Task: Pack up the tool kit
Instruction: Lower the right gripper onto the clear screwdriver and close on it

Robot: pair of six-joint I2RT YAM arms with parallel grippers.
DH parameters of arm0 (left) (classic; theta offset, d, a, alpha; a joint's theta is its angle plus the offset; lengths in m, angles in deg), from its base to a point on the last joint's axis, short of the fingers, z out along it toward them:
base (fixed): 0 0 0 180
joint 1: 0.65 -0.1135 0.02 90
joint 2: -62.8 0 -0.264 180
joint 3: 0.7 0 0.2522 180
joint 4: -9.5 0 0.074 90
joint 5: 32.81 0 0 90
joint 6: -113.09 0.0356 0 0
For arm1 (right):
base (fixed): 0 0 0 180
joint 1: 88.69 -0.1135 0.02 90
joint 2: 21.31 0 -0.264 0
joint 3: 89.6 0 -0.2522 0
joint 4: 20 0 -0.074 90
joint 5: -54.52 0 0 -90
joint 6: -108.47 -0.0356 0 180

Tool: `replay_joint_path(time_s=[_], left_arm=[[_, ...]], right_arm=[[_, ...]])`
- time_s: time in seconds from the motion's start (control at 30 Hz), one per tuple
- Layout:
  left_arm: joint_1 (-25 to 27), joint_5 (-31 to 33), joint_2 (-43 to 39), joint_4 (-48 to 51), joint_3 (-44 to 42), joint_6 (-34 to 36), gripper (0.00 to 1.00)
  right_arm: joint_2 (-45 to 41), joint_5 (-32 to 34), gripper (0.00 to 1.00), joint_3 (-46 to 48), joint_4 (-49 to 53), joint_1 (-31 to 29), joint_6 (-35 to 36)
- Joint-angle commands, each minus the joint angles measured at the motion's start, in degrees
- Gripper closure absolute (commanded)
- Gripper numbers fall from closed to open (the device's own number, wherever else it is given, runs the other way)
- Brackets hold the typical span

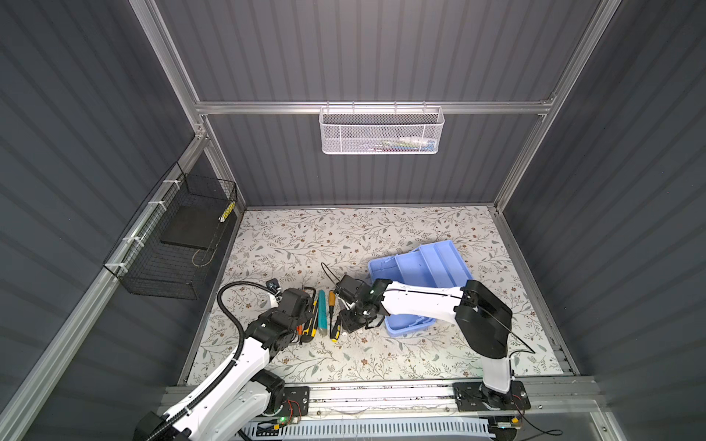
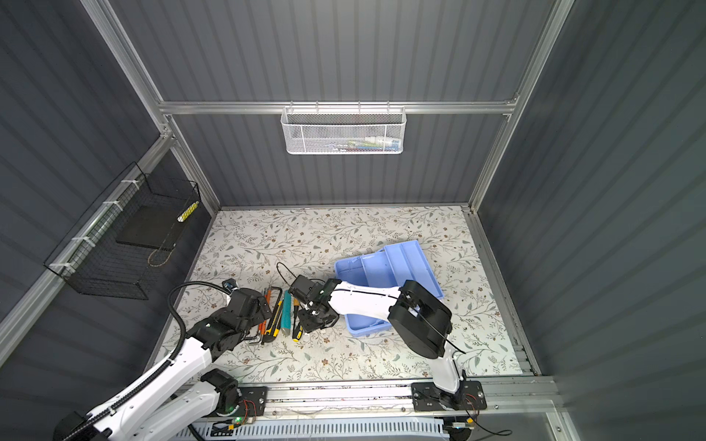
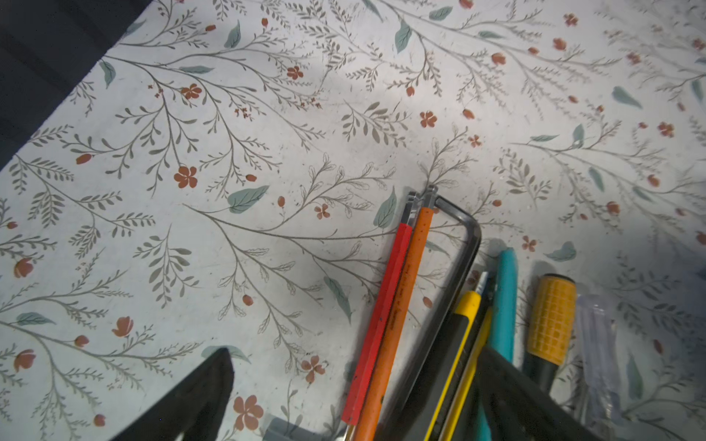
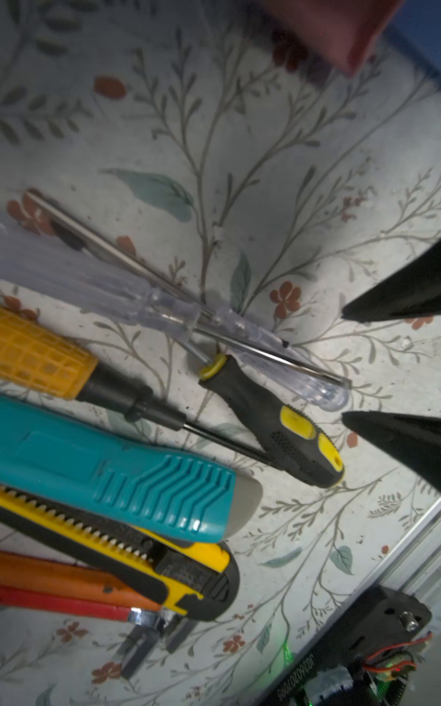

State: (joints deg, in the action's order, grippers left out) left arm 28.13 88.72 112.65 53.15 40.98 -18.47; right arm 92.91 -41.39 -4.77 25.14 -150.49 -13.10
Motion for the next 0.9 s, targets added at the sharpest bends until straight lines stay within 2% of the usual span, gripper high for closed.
replay_joint_path(time_s=[0.0, 0.33, 0.7, 0.87], left_arm=[[-0.3, 1.0, 0.7, -1.8, -0.9, 0.9, 0.00], [-0.3, -0.4, -7.8, -3.9, -4.6, 2.4, 0.00], [-0.3, -2.9, -0.3, -6.0, -2.6, 4.4, 0.01], [-0.3, -3.1, -0.2, -6.4, -2.7, 4.6, 0.00]], right_arm=[[1.3, 1.7, 0.59, -2.6, 1.7, -0.4, -2.4], [7.1, 3.3, 0.59, -8.5, 7.1, -0.4, -1.8], [8.3, 8.3, 0.64, -7.1, 11.6, -0.6, -1.5], [8.5, 9.4, 0.65, -6.9, 11.6, -0.6, -0.6]])
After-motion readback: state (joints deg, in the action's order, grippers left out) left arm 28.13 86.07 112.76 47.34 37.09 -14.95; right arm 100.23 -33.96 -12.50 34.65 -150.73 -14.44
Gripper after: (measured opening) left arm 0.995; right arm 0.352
